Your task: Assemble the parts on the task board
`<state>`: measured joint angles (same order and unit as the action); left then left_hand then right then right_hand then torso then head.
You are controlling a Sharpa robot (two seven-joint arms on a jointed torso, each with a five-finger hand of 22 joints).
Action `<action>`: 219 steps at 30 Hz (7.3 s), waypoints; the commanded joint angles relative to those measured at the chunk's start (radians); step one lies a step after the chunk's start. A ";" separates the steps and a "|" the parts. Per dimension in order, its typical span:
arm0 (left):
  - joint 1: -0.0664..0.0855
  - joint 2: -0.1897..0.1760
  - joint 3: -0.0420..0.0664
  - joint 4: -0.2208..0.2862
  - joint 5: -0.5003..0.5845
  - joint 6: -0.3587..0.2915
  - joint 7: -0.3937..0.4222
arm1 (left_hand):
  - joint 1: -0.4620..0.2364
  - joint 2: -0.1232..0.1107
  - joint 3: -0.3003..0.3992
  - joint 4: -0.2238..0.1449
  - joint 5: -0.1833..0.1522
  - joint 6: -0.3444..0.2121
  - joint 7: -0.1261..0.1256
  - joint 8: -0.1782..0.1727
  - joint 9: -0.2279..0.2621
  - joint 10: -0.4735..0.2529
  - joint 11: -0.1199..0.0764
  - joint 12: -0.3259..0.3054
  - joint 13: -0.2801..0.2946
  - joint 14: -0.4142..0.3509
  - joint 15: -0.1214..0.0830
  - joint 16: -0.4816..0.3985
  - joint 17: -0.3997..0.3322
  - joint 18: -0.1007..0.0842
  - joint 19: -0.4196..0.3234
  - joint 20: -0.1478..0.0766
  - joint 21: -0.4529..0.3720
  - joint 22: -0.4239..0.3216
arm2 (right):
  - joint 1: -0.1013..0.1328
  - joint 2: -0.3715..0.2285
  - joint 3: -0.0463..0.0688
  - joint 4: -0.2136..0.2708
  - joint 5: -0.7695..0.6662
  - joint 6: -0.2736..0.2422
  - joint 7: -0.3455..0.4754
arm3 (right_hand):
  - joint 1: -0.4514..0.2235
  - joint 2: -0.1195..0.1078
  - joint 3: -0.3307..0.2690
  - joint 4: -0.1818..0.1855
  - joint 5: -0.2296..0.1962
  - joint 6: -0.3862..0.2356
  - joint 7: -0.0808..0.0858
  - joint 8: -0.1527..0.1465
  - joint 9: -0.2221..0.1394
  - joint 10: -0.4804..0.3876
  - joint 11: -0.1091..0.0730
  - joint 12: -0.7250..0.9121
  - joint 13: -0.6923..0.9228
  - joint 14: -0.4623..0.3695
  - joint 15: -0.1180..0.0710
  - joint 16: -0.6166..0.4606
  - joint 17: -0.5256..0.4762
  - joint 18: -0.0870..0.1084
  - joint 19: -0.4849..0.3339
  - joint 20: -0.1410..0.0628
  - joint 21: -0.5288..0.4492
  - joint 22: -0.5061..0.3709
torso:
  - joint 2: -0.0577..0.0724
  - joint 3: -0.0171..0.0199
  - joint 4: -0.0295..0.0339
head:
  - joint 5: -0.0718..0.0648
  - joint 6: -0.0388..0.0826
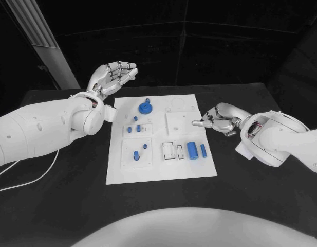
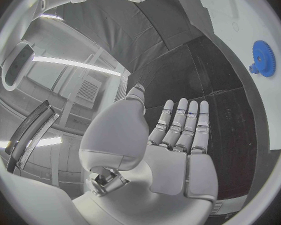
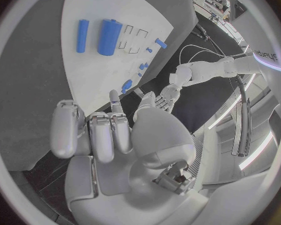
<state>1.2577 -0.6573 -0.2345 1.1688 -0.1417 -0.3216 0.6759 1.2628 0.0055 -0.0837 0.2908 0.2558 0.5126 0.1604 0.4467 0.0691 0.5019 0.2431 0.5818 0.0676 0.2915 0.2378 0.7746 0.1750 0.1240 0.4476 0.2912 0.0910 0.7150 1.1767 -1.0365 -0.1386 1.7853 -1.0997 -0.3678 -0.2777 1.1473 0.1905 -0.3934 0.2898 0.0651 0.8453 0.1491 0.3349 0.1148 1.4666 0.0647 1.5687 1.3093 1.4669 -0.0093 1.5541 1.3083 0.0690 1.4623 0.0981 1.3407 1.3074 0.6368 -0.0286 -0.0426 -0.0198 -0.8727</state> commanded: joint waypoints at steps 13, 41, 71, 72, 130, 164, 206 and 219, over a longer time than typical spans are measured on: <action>0.001 -0.003 0.001 0.004 0.002 0.012 0.186 | 0.001 0.012 -0.007 0.002 0.006 -0.006 0.121 0.005 -0.001 -0.008 0.001 0.006 -0.001 -0.006 0.000 0.006 -0.003 -0.017 0.003 0.000 -0.007 -0.002 | -0.012 0.019 -0.004 -0.015 0.005 0.122 -0.174 | -0.111 -0.098 0.040 0.002 0.145 0.081 -0.030 0.107 0.053 0.104 -0.014 0.002 0.262 0.104 -0.012 0.017 0.263 -0.067 0.105 -0.013 0.222 0.260 | 0.000 -0.0009 0.0002 | -0.001 0.000; 0.001 -0.008 0.001 0.007 0.002 0.015 0.186 | 0.001 0.013 -0.008 0.002 0.006 -0.007 0.121 0.005 -0.001 -0.008 0.001 0.008 -0.001 -0.006 0.000 0.007 -0.005 -0.017 0.003 0.000 -0.007 -0.003 | -0.033 0.099 -0.004 -0.016 -0.071 0.241 -0.338 | 0.044 -0.282 0.348 -0.013 0.268 -0.039 -0.004 0.145 0.147 0.104 0.009 0.002 0.262 0.104 0.011 0.017 0.263 -0.069 0.109 0.008 0.230 0.263 | 0.000 -0.0010 0.0012 | -0.006 0.000; 0.001 -0.011 0.001 0.008 0.002 0.016 0.186 | 0.001 0.013 -0.008 0.002 0.006 -0.007 0.121 0.005 -0.001 -0.008 0.001 0.008 -0.001 -0.006 0.000 0.007 -0.005 -0.017 0.003 0.000 -0.007 -0.003 | -0.050 0.187 -0.004 -0.078 -0.086 0.270 -0.359 | -0.013 -0.247 0.354 -0.004 0.244 -0.058 0.001 0.146 0.155 0.104 0.015 0.002 0.262 0.104 0.016 0.017 0.263 -0.069 0.109 0.015 0.230 0.263 | 0.000 -0.0007 0.0003 | -0.003 0.000; 0.001 -0.011 0.001 0.008 0.002 0.016 0.186 | 0.001 0.013 -0.008 0.002 0.006 -0.007 0.121 0.005 -0.001 -0.008 0.001 0.008 -0.001 -0.006 0.000 0.007 -0.005 -0.017 0.003 0.000 -0.007 -0.003 | -0.050 0.189 -0.004 -0.078 -0.086 0.270 -0.358 | -0.013 -0.246 0.354 -0.004 0.245 -0.060 0.002 0.144 0.154 0.104 0.015 0.002 0.262 0.104 0.016 0.017 0.263 -0.069 0.109 0.015 0.230 0.263 | 0.000 -0.0008 0.0001 | -0.002 0.000; 0.001 -0.021 0.001 0.009 0.002 0.016 0.181 | 0.003 0.015 -0.010 0.002 0.006 -0.008 0.121 0.008 -0.001 -0.009 0.001 0.011 -0.001 -0.007 0.000 0.010 -0.009 -0.017 0.002 0.000 -0.008 -0.004 | -0.056 0.174 -0.004 -0.075 -0.059 0.136 -0.267 | 0.166 -0.156 0.614 -0.196 0.288 0.056 -0.005 -0.001 0.036 0.104 0.012 0.002 0.262 0.104 0.023 0.017 0.263 -0.069 0.109 0.023 0.230 0.263 | -0.001 -0.0012 -0.0005 | 0.003 0.000; 0.001 -0.010 0.001 0.001 0.002 0.021 0.177 | 0.004 0.016 -0.012 0.002 0.006 -0.008 0.121 0.010 -0.001 -0.009 0.001 0.015 -0.001 -0.006 0.000 0.013 -0.011 -0.017 0.002 0.000 -0.009 -0.005 | -0.044 0.106 -0.001 0.040 0.339 0.078 -0.086 | 0.163 -0.178 0.633 -0.219 0.264 0.132 -0.010 -0.062 0.013 0.104 0.007 0.002 0.262 0.104 0.020 0.017 0.263 -0.069 0.109 0.021 0.230 0.263 | 0.000 -0.0024 0.0030 | 0.005 0.000; 0.001 -0.010 0.001 0.001 0.002 0.020 0.179 | 0.005 0.017 -0.014 0.001 0.007 -0.008 0.121 0.011 0.000 -0.009 0.001 0.016 -0.001 -0.006 0.000 0.015 -0.013 -0.017 0.002 0.000 -0.009 -0.005 | -0.044 0.201 -0.001 -0.057 0.494 0.147 -0.173 | 0.121 -0.184 0.603 -0.194 0.207 0.160 -0.011 -0.109 -0.001 0.104 0.007 0.002 0.262 0.104 0.018 0.017 0.263 -0.069 0.109 0.020 0.230 0.263 | -0.001 -0.0022 0.0010 | 0.010 0.000; 0.001 -0.013 0.001 0.003 0.002 0.019 0.179 | 0.005 0.017 -0.014 0.001 0.007 -0.008 0.121 0.011 0.000 -0.009 0.001 0.016 -0.001 -0.006 0.000 0.015 -0.013 -0.017 0.002 0.000 -0.009 -0.005 | -0.044 0.215 -0.002 -0.071 0.494 0.154 -0.194 | 0.099 -0.186 0.587 -0.179 0.190 0.168 -0.010 -0.125 -0.005 0.104 0.007 0.002 0.262 0.104 0.017 0.017 0.263 -0.069 0.109 0.019 0.230 0.263 | 0.000 -0.0015 -0.0007 | 0.015 0.000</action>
<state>1.2570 -0.6696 -0.2345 1.1705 -0.1417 -0.3101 0.6759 1.2682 0.0108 -0.0919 0.2936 0.2558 0.5128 0.1605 0.4536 0.0696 0.5020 0.2430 0.5931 0.0681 0.2916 0.2378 0.7843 0.1631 0.1240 0.4476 0.2912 0.0870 0.7106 1.1308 -0.8226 -0.1406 1.7141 -0.6107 -0.2261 -0.4625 1.2537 0.0041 0.1977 0.1128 0.2608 0.9519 0.1982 0.2137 0.1098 1.4667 0.0785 1.5683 1.3095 1.4669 0.0119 1.5684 1.3074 0.0150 1.4692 0.1231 1.5675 1.3074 0.6355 -0.0304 -0.0421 -0.0058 -0.8728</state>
